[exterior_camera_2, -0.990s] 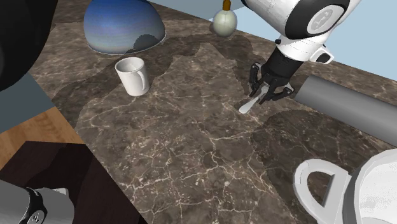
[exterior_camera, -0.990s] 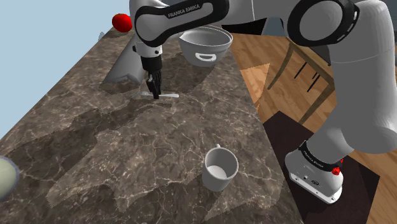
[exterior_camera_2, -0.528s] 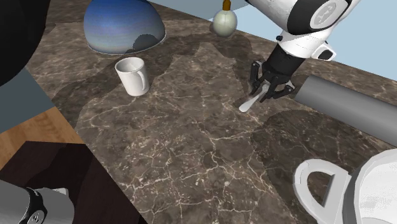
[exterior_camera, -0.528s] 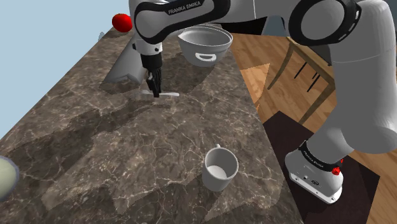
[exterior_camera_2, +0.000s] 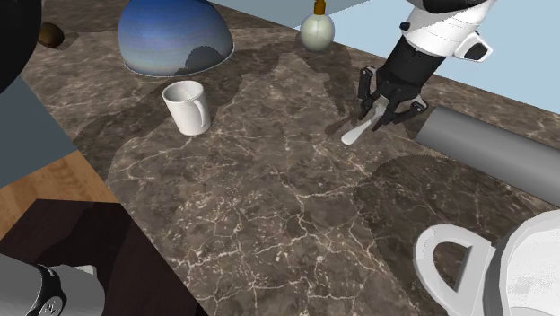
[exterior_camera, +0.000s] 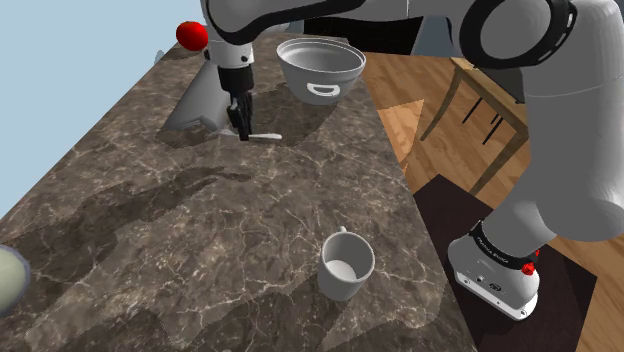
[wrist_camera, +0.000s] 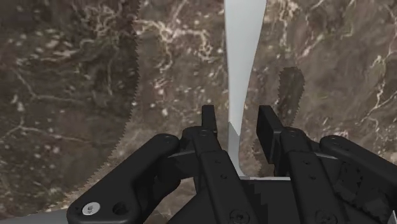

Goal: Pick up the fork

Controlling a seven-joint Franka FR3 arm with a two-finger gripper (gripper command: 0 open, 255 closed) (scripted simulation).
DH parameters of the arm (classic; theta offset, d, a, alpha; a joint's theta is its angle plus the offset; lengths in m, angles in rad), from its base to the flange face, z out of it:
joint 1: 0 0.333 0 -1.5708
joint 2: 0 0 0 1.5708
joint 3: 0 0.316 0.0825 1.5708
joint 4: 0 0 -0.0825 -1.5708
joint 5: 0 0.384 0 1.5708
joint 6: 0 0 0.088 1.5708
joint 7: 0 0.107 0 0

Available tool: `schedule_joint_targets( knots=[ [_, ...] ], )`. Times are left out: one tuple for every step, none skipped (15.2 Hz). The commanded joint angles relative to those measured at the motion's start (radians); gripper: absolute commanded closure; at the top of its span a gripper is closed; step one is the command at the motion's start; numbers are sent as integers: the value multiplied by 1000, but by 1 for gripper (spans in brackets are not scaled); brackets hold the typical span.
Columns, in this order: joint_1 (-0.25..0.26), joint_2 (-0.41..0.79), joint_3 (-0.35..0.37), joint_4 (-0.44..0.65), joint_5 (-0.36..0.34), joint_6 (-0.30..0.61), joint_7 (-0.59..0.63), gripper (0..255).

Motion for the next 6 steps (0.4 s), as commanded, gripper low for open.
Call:
schedule_joint_targets(
  knots=[
    [1,-5,1,20,1,-25,2,255],
    [1,-7,1,30,1,-37,3,255],
    [2,-9,2,41,1,-50,4,255],
    [2,-10,2,53,2,-62,5,255],
    [2,-11,2,54,2,-64,6,255],
    [2,-10,2,55,2,-64,6,255]
  ],
)
